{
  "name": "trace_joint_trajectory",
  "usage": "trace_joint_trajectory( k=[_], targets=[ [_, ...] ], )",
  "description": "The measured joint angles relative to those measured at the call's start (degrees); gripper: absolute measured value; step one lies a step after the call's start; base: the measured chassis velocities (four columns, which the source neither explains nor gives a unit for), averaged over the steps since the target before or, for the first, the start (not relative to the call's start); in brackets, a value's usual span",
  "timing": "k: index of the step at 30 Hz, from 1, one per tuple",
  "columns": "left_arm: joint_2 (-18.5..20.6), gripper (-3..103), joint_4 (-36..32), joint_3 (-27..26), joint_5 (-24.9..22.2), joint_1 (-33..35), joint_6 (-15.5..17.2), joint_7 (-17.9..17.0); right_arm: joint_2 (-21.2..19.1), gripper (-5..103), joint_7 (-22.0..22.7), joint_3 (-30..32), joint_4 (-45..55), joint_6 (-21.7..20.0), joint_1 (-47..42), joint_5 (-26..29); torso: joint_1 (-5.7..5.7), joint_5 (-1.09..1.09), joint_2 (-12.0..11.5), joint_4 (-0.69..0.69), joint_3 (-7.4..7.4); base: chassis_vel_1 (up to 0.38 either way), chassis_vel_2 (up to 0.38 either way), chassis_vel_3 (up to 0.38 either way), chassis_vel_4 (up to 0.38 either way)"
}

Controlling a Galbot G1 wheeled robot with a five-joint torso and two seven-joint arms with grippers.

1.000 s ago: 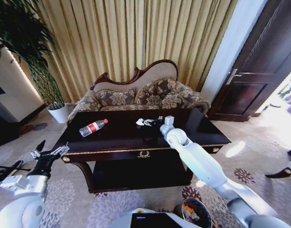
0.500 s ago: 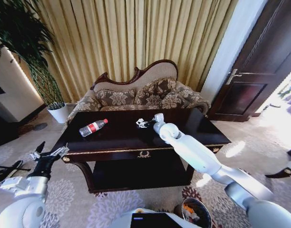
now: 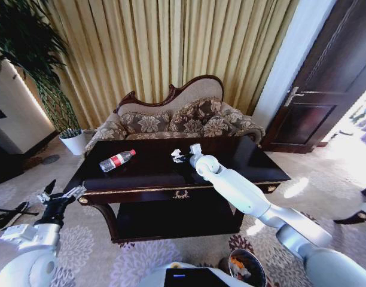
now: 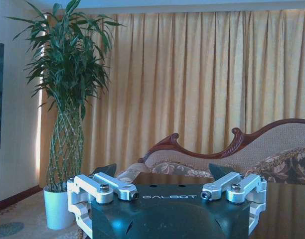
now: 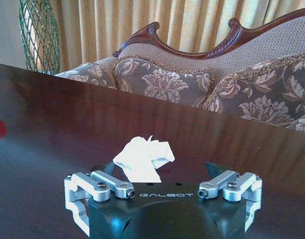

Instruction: Move to the front of the table and place the trash on the table into the trash bin.

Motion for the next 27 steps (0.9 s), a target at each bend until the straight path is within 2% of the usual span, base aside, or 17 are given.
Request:
trace_joint_trajectory(
  k=[2, 3, 6, 8, 9, 10, 11, 12, 15, 18, 22, 24, 27],
  targets=[
    [0.0, 100, 0.0, 0.0, 0.0, 0.1, -0.1, 0.0, 0.3, 93, 0.2, -0.1, -0.1, 0.8, -0.1, -0.1, 0.0, 0.0, 0.0, 0.0, 0.0, 0.0, 0.0, 0.0, 0.0],
    [0.0, 100, 0.0, 0.0, 0.0, 0.1, -0.1, 0.0, 0.3, 93, 0.2, -0.1, -0.1, 0.8, -0.1, -0.1, 0.0, 0.0, 0.0, 0.0, 0.0, 0.0, 0.0, 0.0, 0.0],
    [-0.1, 100, 0.0, 0.0, 0.0, 0.1, -0.4, 0.0, 0.6, 77, 0.5, -0.2, -0.1, 1.0, -0.5, -0.2, 0.0, 0.0, 0.0, 0.0, 0.0, 0.0, 0.0, 0.0, 0.0],
    [-0.1, 100, 0.0, 0.0, 0.0, 0.2, -0.4, 0.1, 0.6, 77, 0.5, -0.2, -0.2, 1.1, -0.6, -0.3, 0.0, 0.0, 0.0, 0.0, 0.0, 0.0, 0.0, 0.0, 0.0],
    [-0.2, 100, 0.1, -0.1, 0.0, 0.2, -0.7, 0.1, 0.7, 66, 0.6, -0.2, -0.1, 1.1, -0.8, -0.4, 0.0, 0.0, 0.0, 0.0, 0.0, 0.0, 0.0, 0.0, 0.0],
    [-0.3, 100, 0.2, -0.1, 0.0, 0.2, -0.8, 0.1, 0.7, 61, 0.7, -0.1, 0.0, 1.1, -0.8, -0.4, 0.0, 0.0, 0.0, 0.0, 0.0, 0.0, 0.0, 0.0, 0.0],
    [-0.3, 100, 0.2, -0.1, 0.0, 0.2, -0.8, 0.1, 0.7, 61, 0.7, -0.1, 0.0, 1.1, -0.8, -0.4, 0.0, 0.0, 0.0, 0.0, 0.0, 0.0, 0.0, 0.0, 0.0],
    [-0.3, 100, 0.3, -0.1, 0.0, 0.2, -0.9, 0.2, 0.7, 55, 0.7, -0.1, 0.2, 1.1, -0.9, -0.4, 0.0, 0.0, 0.0, 0.0, 0.0, 0.0, 0.0, 0.0, 0.0],
    [-0.4, 100, 0.3, -0.1, 0.0, 0.3, -0.9, 0.2, 0.7, 49, 0.7, 0.0, 0.2, 1.1, -0.9, -0.4, 0.0, 0.0, 0.0, 0.0, 0.0, 0.0, 0.0, 0.0, 0.0],
    [-0.4, 100, 0.5, -0.1, 0.0, 0.3, -1.0, 0.3, 0.9, 36, 0.8, 0.3, 0.2, 1.3, -1.1, -0.4, 0.0, 0.0, 0.0, 0.0, 0.0, 0.0, 0.0, 0.0, 0.0],
    [-0.4, 100, 0.6, 0.0, 0.0, 0.2, -1.0, 0.4, 1.0, 27, 0.8, 0.5, 0.2, 1.5, -1.3, -0.4, 0.0, 0.0, 0.0, 0.0, 0.0, 0.0, 0.0, 0.0, 0.0],
    [-0.3, 100, 0.6, 0.0, 0.0, 0.1, -1.0, 0.4, 1.1, 17, 0.8, 0.7, 0.2, 1.8, -1.6, -0.5, 0.0, 0.0, 0.0, 0.0, 0.0, 0.0, 0.0, 0.0, 0.0],
    [-0.2, 100, 0.6, 0.0, 0.0, 0.1, -1.0, 0.5, 1.2, 12, 0.8, 0.8, 0.2, 2.0, -1.8, -0.5, 0.0, 0.0, 0.0, 0.0, 0.0, 0.0, 0.0, 0.0, 0.0]
  ],
)
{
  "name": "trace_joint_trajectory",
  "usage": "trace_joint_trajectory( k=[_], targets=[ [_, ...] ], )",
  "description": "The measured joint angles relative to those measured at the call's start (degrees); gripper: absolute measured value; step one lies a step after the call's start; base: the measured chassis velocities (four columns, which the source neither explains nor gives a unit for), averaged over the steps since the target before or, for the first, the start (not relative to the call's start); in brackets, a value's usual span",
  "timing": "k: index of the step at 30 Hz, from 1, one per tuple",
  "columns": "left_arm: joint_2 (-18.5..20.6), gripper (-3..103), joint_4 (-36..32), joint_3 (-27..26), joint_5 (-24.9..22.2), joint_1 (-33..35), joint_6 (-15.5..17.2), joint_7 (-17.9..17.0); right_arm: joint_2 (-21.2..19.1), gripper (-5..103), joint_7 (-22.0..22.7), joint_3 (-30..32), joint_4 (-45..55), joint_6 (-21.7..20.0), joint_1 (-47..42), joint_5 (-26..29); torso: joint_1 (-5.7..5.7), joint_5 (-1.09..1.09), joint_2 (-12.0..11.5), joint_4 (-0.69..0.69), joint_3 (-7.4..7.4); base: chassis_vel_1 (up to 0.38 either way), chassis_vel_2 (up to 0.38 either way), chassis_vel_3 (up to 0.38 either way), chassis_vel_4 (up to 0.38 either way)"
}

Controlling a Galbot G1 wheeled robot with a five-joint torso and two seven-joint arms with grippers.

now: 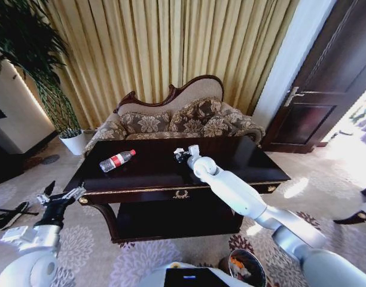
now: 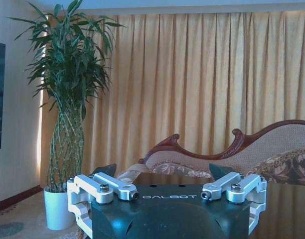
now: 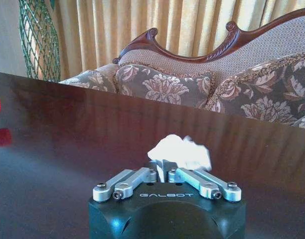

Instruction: Move to the front of the table and place the trash on the table into the trash bin.

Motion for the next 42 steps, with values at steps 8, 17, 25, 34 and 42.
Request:
trace_joint_trajectory(
  k=[8, 17, 25, 34, 42],
  targets=[
    [0.0, 100, 0.1, 0.1, 0.0, -0.1, 0.0, 0.3, -0.2, 0, 0.0, 0.6, 0.2, 0.5, -0.5, 0.0, 0.0, 0.0, 0.0, 0.0, 0.0, 0.0, 0.0, 0.0, 0.0],
    [-0.2, 100, 0.3, 0.3, 0.0, -0.2, -0.1, 0.5, -0.5, 0, 0.1, 3.2, 1.9, 1.1, -1.6, 0.0, 0.0, 0.0, 0.0, 0.0, 0.0, 0.0, 0.0, 0.0, 0.0],
    [-0.4, 100, 0.5, 0.4, 0.0, -0.3, -0.2, 0.6, -0.7, 0, 1.4, 8.5, 4.6, 3.1, -2.2, -0.1, 0.0, 0.0, 0.0, 0.0, 0.0, 0.0, 0.0, 0.0, 0.0],
    [-0.3, 100, 1.2, 0.6, 0.0, -0.5, -0.9, 0.8, -2.6, 0, 2.4, 18.1, 5.7, 7.3, -4.7, -5.4, 0.0, 0.01, 0.0, 0.0, 0.0, 0.0, 0.0, 0.0, 0.0],
    [0.5, 100, 1.6, 1.3, -0.1, -0.9, -1.0, 1.0, -5.6, 0, 1.6, 26.8, 3.6, 8.5, -8.9, -8.1, 0.0, 0.01, 0.0, -0.01, 0.0, 0.0, 0.0, 0.0, 0.0]
  ],
)
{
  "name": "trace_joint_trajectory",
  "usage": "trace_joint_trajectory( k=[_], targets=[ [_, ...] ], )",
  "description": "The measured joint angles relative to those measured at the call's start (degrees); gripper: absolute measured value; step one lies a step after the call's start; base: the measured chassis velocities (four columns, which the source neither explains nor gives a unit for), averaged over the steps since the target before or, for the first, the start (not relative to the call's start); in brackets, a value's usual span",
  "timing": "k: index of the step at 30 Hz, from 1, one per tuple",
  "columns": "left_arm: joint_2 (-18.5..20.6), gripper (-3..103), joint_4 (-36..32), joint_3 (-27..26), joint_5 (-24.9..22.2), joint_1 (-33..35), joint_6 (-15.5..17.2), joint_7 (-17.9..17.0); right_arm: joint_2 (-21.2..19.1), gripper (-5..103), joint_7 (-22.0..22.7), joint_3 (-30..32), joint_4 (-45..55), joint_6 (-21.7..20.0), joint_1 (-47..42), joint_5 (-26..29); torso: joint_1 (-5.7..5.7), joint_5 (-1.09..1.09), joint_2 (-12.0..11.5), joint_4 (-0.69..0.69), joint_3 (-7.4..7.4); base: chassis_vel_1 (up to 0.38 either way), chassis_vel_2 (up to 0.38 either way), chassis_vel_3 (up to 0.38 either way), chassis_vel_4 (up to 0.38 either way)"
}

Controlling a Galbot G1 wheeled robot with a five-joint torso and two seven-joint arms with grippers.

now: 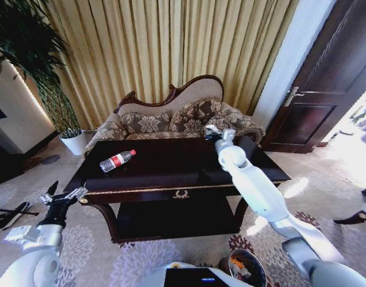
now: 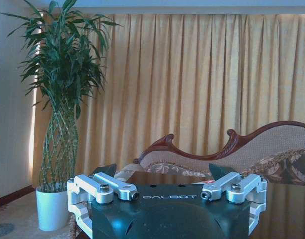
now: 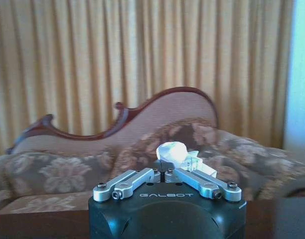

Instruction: Move to the front of the table and place the trash on the table into the trash bin.

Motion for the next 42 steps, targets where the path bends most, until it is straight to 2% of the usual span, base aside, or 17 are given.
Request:
trace_joint_trajectory(
  k=[7, 11, 12, 15, 16, 18, 24, 42],
  targets=[
    [0.6, 100, 0.1, 0.1, -0.3, -0.1, 0.0, 0.2, -2.7, 0, -2.6, 3.8, -0.6, 2.5, -4.3, 0.5, 0.0, 0.0, 0.0, 0.0, 0.0, 0.0, 0.0, 0.0, 0.0],
    [1.1, 100, 0.4, 0.1, -0.7, 0.0, 0.0, 0.6, -3.9, 0, -9.5, 6.1, -3.8, 9.9, -7.8, 4.6, 0.0, 0.0, 0.0, 0.01, 0.0, 0.0, 0.0, 0.0, 0.0],
    [1.1, 100, 0.4, 0.1, -0.7, 0.0, 0.0, 0.6, -3.9, 0, -9.5, 6.1, -3.8, 9.9, -7.8, 4.6, 0.0, 0.0, 0.0, 0.01, 0.0, 0.0, 0.0, 0.0, 0.0],
    [1.1, 100, 0.4, 0.2, -0.8, 0.1, 0.0, 0.6, -4.3, 0, -12.5, 7.5, -4.5, 13.7, -9.8, 8.5, 0.0, -0.01, 0.0, 0.01, 0.0, 0.0, 0.0, 0.0, 0.0],
    [1.1, 100, 0.4, 0.2, -0.8, 0.1, 0.0, 0.6, -4.3, 0, -12.5, 7.5, -4.5, 13.7, -9.8, 8.5, 0.0, -0.01, 0.0, 0.01, 0.0, 0.0, 0.0, 0.0, 0.0],
    [1.2, 100, 0.5, 0.3, -0.8, 0.2, -0.1, 0.7, -4.6, 0, -14.0, 8.4, -4.7, 16.4, -11.1, 9.3, 0.0, 0.0, 0.0, 0.01, 0.0, 0.0, 0.0, 0.0, 0.0],
    [1.4, 100, 0.6, 0.4, -1.0, 0.2, -0.3, 0.8, -5.1, 0, -15.0, 10.9, -3.2, 18.2, -13.2, 8.7, 0.0, -0.01, 0.0, 0.01, 0.0, 0.0, 0.0, 0.0, 0.0],
    [1.8, 100, 0.5, 0.1, -1.8, 0.3, -0.5, 1.2, -4.5, 0, -15.6, 15.2, 0.9, 19.5, -18.2, 2.8, 0.01, -0.01, 0.0, 0.01, 0.0, 0.047, -0.049, -0.052, 0.052]
  ],
)
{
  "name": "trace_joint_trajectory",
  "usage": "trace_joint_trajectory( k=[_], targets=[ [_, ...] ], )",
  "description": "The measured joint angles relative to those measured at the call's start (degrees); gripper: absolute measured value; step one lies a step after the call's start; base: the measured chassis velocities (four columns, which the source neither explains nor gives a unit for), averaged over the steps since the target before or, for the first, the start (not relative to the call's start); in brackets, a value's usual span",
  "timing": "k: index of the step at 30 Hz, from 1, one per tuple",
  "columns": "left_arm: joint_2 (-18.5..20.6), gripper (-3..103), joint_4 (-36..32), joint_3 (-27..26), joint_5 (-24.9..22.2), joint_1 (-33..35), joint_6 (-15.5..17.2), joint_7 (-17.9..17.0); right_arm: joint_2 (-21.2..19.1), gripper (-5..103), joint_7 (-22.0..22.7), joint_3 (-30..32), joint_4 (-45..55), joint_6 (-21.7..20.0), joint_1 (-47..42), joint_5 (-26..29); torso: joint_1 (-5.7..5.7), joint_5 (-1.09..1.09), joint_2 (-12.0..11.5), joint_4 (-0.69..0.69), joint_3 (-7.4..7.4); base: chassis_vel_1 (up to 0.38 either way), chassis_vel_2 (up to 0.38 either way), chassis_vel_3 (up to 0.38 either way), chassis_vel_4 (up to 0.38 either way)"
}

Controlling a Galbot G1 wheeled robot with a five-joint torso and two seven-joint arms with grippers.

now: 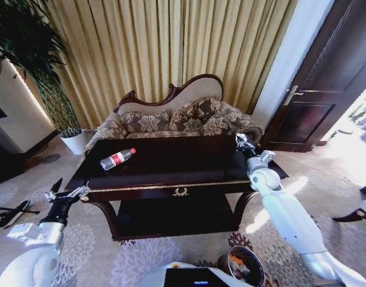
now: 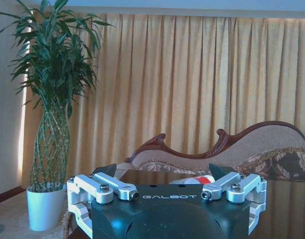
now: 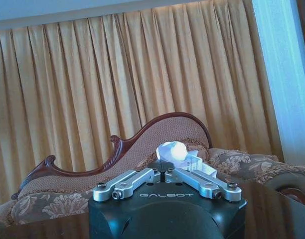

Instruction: Move to the front of the table and place the trash on the table into the trash bin.

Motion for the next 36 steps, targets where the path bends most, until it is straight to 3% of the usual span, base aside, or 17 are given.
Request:
trace_joint_trajectory(
  k=[13, 16, 28, 36],
  targets=[
    [-0.4, 100, 0.0, -0.1, 0.0, 0.1, -0.3, 0.3, 0.2, 0, -0.7, 0.1, 0.4, 0.3, -1.1, -2.9, -0.03, -0.03, 0.0, 0.01, -0.02, 0.246, -0.245, -0.232, 0.233],
    [-0.5, 100, 0.1, 0.0, 0.0, 0.1, -0.5, 0.4, 1.3, 0, -1.0, -0.4, 0.1, 0.4, -2.6, -6.3, -0.04, 0.03, 0.0, -0.01, -0.01, 0.242, -0.23, -0.226, 0.195],
    [-0.6, 100, 0.2, -0.3, -0.1, 0.3, -0.9, 0.4, 3.7, 0, -1.0, -1.4, -1.2, 0.8, -4.2, -8.6, -0.03, 0.0, 0.0, 0.0, -0.02, 0.18, -0.186, -0.17, 0.177],
    [-0.9, 100, 0.5, -0.2, -0.1, 0.2, -1.2, 0.7, 7.7, 0, -2.1, -1.8, -9.9, 0.7, -10.0, -16.3, 0.02, 0.0, 0.0, 0.0, 0.01, 0.017, -0.028, -0.012, 0.021]
  ],
)
